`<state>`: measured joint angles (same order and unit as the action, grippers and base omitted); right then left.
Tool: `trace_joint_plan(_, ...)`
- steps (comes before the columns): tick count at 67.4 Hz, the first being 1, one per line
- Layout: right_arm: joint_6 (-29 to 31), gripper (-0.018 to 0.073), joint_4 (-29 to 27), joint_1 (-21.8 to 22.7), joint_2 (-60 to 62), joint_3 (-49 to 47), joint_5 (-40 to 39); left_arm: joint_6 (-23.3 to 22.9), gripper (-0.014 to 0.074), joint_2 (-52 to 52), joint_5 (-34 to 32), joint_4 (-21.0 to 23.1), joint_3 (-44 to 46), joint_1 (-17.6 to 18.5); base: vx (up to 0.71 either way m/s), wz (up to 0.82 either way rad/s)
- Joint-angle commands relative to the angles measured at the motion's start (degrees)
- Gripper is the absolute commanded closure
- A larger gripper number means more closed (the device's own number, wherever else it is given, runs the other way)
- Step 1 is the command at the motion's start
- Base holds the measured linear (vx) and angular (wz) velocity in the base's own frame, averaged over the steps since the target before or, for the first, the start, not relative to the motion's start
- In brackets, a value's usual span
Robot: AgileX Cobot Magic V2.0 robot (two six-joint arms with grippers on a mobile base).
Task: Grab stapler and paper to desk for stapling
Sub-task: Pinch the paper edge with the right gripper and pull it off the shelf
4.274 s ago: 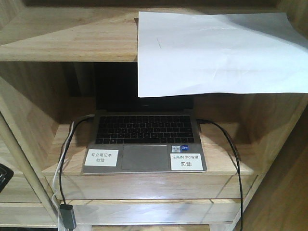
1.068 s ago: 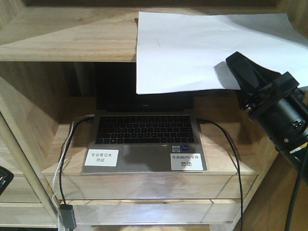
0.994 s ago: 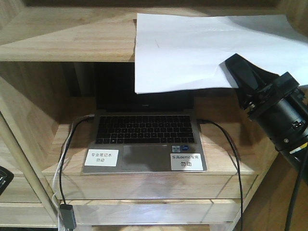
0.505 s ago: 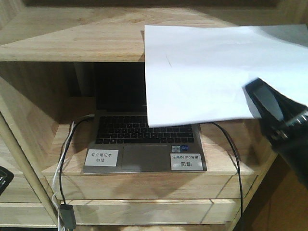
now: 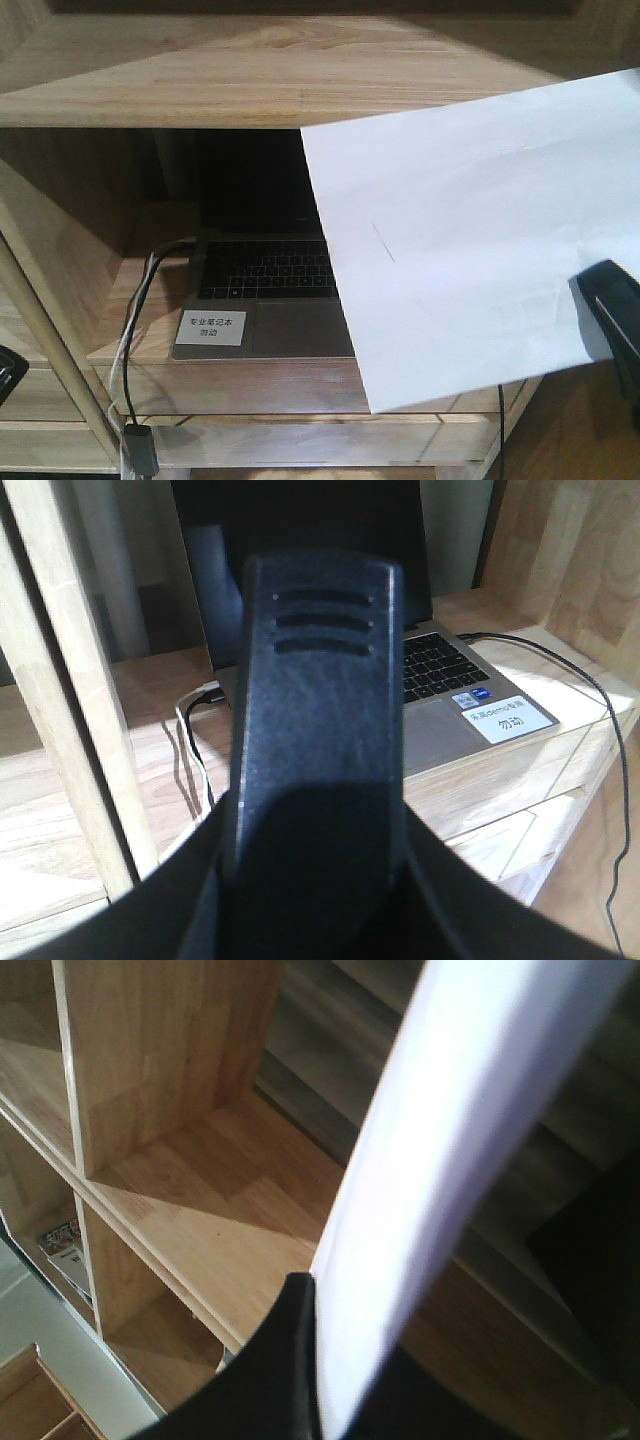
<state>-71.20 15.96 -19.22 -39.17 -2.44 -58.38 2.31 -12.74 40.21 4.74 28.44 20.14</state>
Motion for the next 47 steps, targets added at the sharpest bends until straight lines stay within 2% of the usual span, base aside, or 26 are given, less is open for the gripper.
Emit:
trace_joint_plan(1, 0.66, 0.0566, -0.94, 0.00, 1.48, 0.18, -3.11, -0.12, 0.0603, -0.56, -6.27, 0.64, 1.68, 0.26, 0.00, 0.00)
trace_joint_plan(26, -0.93, 0.0566, -0.86, 0.00, 2.74, 5.19, -5.23, -0.12, 0.0603, -0.56, -6.27, 0.64, 1.68, 0.26, 0.00, 0.00)
trace_joint_plan(47, -0.93, 0.0566, -0.41, 0.00, 2.74, 5.31, -6.55, -0.12, 0.0603, -0.56, -6.27, 0.64, 1.68, 0.26, 0.00, 0.00)
